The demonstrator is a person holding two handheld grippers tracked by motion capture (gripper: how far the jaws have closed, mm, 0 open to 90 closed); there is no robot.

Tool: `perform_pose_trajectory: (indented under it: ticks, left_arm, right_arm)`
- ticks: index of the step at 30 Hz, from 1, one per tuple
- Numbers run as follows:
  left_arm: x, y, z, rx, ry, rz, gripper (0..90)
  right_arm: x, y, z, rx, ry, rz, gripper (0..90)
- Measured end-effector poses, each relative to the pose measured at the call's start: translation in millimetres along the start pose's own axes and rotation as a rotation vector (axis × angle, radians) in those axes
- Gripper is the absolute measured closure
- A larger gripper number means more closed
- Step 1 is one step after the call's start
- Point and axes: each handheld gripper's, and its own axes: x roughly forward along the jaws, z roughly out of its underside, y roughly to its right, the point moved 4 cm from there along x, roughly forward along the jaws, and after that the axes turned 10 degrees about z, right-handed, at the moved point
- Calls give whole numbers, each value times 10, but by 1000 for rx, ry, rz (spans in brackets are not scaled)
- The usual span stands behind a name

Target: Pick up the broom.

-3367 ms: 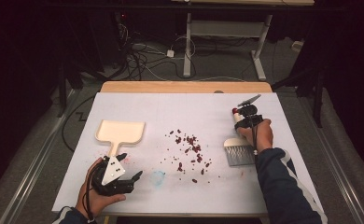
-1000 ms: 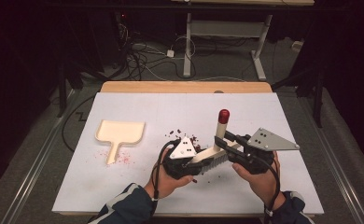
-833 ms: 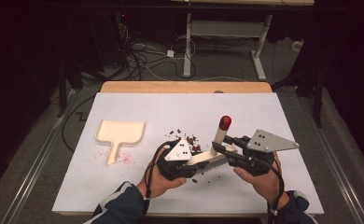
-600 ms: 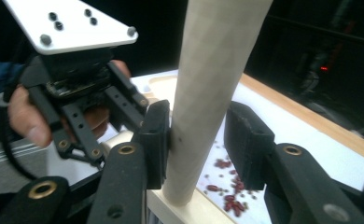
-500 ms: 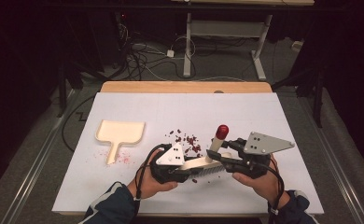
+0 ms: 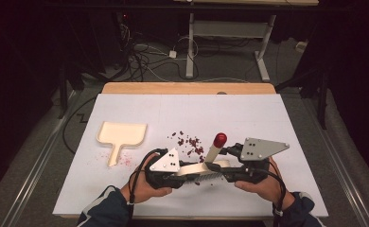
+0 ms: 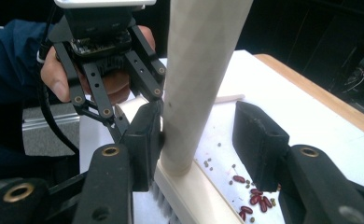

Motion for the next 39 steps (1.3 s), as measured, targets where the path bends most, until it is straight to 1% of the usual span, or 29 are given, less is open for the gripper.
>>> perform_pose_trajectory:
  ticks: [3, 4, 6, 7, 10, 11, 12, 13, 15, 16, 17, 18, 19, 21, 22, 23, 24, 27, 29, 30, 31, 32, 33, 34, 35, 36, 37, 38, 39]
  left_arm:
    - [-19, 17, 5, 8, 2, 10, 660]
    - [-28, 22, 6, 11, 4, 18, 660]
    - [-70, 47, 13, 32, 3, 44, 660]
    - [-70, 47, 13, 32, 3, 44, 659]
    - [-94, 104, 49, 63, -23, 100, 659]
    - [-94, 104, 49, 63, -23, 100, 659]
    - [-95, 125, 71, 73, -37, 119, 659]
    - [-95, 125, 71, 73, -37, 119, 659]
    - [-93, 131, 94, 73, -53, 132, 658]
    - [-94, 128, 106, 73, -54, 131, 658]
    - [-100, 125, 116, 67, -46, 139, 658]
    - [-116, 116, 131, 53, -28, 159, 647]
    - [-116, 116, 131, 53, -28, 159, 629]
    - [-152, 81, 145, 27, -7, 104, 598]
    - [-191, 51, 161, 5, -1, 55, 527]
    - [-225, 33, 178, -12, 2, 21, 431]
    - [-277, 17, 207, -27, 6, -24, 383]
    - [-448, -4, 355, -42, -18, -190, 268]
    - [-565, -18, 493, -55, -38, -288, 245]
    - [-617, -24, 566, -70, -44, -348, 245]
    - [-680, -30, 643, -89, -43, -380, 219]
    - [-755, -35, 739, -112, -33, -433, 213]
    - [-794, -33, 801, -131, -36, -466, 212]
    - [-852, -30, 878, -153, -26, -500, 211]
    - [-909, -26, 952, -179, -14, -522, 211]
    - [-975, -22, 1042, -197, -29, -567, 208]
    - [-1024, -14, 1112, -205, -45, -605, 207]
    - [-1074, -12, 1173, -208, -45, -632, 207]
    - [-1103, -2, 1220, -224, -46, -643, 207]
  right_arm:
    - [14, -17, 9, 1, -4, -22, 521]
    - [40, -31, 37, -35, -35, -46, 496]
    - [69, -39, 87, -58, -67, -92, 487]
    - [87, -43, 120, -66, -88, -115, 478]
    - [162, -78, 237, -127, -173, -174, 441]
    - [190, -95, 277, -137, -194, -198, 439]
    - [220, -112, 315, -145, -212, -221, 445]
    - [220, -112, 315, -145, -212, -221, 445]
    - [289, -167, 395, -151, -224, -304, 613]
    - [301, -183, 406, -152, -220, -327, 633]
    - [301, -183, 406, -152, -220, -327, 633]
    - [321, -206, 422, -152, -236, -353, 664]
    - [339, -213, 420, -172, -220, -357, 671]
    - [339, -219, 423, -155, -233, -343, 674]
    - [346, -214, 424, -141, -244, -324, 674]
    - [366, -194, 428, -152, -246, -315, 674]
    - [381, -174, 430, -163, -243, -309, 674]
    - [379, -105, 433, -128, -255, -257, 674]
    - [374, 8, 399, -99, -240, -195, 674]
    - [374, 8, 399, -99, -240, -195, 674]
    - [370, 46, 387, -89, -238, -169, 674]
    - [371, 85, 376, -86, -237, -138, 674]
    - [358, 156, 361, -72, -238, -94, 674]
    - [351, 199, 352, -68, -231, -74, 674]
    - [351, 199, 352, -68, -231, -74, 674]
    - [342, 245, 341, -63, -225, -45, 674]
    - [335, 313, 325, -56, -217, -12, 674]
    - [326, 421, 303, -67, -214, 45, 674]
    - [330, 463, 296, -75, -214, 72, 674]
